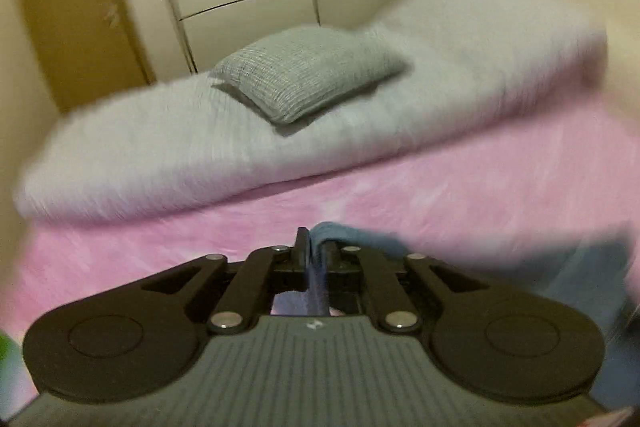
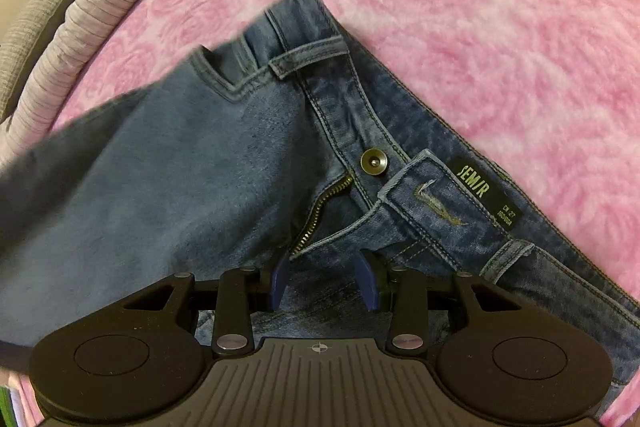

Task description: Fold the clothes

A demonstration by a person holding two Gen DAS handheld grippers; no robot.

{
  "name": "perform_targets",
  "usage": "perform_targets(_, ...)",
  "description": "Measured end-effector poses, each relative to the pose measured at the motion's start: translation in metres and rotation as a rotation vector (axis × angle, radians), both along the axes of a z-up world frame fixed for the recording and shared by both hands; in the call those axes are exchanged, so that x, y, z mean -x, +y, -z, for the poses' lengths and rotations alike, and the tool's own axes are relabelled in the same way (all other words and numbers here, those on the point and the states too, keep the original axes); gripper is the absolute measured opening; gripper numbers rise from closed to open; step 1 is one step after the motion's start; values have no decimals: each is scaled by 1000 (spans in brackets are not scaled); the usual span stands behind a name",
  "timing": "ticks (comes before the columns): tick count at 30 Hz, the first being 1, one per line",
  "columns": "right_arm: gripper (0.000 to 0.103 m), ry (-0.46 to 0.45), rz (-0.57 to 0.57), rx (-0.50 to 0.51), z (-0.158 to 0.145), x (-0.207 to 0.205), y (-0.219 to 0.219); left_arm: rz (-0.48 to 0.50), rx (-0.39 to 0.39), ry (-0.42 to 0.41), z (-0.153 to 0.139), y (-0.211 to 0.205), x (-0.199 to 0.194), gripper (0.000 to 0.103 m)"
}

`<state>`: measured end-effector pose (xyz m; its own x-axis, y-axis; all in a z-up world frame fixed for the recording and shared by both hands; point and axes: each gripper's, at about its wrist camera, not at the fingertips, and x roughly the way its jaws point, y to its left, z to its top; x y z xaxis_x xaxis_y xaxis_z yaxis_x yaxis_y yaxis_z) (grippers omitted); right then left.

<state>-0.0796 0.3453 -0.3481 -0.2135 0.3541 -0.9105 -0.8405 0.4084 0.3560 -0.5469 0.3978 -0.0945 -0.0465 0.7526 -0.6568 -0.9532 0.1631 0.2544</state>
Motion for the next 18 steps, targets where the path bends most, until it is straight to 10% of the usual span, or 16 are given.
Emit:
perform_targets(3,41,-7,-10,4,-2,2,1,16,135,277,31,6,-12,30)
perform_targets(6,41,-8,-33,4,-3,2,2,5,263,309,75,-5,-13,29)
perform_targets(11,41,1,-58,3,-3,-1,0,-182,348,-62,117,-63,28,29)
perform_targets(18,41,-31,-68,3,-3,5,-1,-353,365,-99,177,-136,71,29)
